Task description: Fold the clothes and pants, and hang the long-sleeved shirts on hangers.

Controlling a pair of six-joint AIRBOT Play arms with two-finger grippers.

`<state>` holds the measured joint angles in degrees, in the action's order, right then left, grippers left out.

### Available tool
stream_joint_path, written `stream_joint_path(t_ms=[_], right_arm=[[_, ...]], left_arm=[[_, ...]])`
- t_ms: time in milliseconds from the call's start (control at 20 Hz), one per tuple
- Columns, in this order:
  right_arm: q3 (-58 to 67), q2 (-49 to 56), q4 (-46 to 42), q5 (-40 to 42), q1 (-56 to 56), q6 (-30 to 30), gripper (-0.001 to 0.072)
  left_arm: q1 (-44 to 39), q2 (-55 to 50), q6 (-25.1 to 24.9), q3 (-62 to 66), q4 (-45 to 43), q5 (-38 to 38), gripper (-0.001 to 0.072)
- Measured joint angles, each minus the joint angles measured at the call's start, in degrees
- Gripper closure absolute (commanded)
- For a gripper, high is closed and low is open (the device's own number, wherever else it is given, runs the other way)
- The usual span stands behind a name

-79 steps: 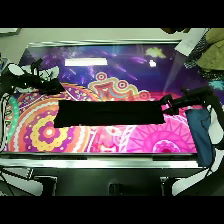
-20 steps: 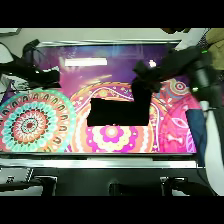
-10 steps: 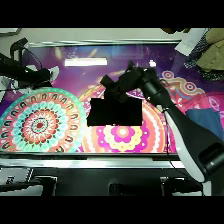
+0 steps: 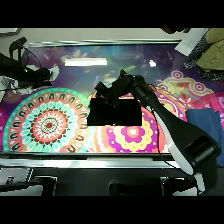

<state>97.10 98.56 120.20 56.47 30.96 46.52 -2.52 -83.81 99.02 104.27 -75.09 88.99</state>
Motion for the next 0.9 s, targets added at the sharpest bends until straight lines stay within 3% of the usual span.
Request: stream_joint_path(t_ms=[350, 450, 650, 900], right_arm=[[0.0, -7.7, 0.3, 8.0, -6.1, 7.0, 0.0158], [0.0, -10.3, 0.0, 10.9, -12.0, 10.7, 0.0119], [-1.5, -12.0, 0.0, 16.8, -26.4, 20.9, 0.0122], [-11.9, -9.6, 5.9, 18.4, -38.3, 36.5, 0.0132]], left_arm=[[0.0, 0.0, 0.0, 0.0, 0.0, 0.1, 0.0688], [0.0, 0.0, 0.0, 0.0, 0.0, 0.5, 0.0688], [0.0, 0.0, 0.0, 0.0, 0.0, 1.8, 0.0688], [0.0, 0.1, 0.0, 0.0, 0.0, 2.8, 0.0688]])
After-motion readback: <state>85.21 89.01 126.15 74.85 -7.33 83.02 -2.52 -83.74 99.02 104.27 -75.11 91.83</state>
